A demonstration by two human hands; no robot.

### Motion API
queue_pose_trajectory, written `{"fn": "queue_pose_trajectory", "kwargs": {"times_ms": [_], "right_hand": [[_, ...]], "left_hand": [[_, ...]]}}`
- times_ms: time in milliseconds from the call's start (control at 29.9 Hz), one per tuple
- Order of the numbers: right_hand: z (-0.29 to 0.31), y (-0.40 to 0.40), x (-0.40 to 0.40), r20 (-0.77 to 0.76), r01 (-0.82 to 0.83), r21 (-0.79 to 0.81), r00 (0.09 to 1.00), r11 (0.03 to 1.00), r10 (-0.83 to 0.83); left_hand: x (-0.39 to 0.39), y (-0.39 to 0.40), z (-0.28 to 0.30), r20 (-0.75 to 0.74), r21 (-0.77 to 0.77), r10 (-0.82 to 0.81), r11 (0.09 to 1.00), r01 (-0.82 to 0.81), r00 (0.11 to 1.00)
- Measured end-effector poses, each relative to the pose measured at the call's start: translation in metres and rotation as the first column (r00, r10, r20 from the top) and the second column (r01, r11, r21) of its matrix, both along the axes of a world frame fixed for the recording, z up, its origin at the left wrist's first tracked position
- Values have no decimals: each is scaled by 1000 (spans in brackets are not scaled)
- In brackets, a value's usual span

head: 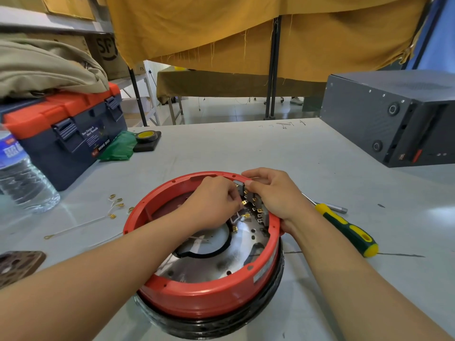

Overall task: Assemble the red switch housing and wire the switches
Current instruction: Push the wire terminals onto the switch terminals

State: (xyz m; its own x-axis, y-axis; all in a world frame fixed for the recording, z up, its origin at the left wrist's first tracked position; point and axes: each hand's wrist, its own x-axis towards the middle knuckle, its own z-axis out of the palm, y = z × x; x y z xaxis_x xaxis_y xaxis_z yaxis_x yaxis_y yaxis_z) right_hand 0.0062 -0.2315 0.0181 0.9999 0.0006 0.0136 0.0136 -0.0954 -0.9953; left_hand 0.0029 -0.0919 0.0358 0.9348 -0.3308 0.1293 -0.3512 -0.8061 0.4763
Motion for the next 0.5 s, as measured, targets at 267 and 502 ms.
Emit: {"fn": "queue_pose_trajectory", "kwargs": {"times_ms": [267,502], "right_hand": [[2,0,-2,-11,0,-22,1000,1000,0],[1,0,-1,-7,12,-47,1000,999,-13]], "left_hand": [[-2,-4,-2,20,4,29,1000,-29,999],[-5,-9,-3,31,-22,66,998,-66,997]]}}
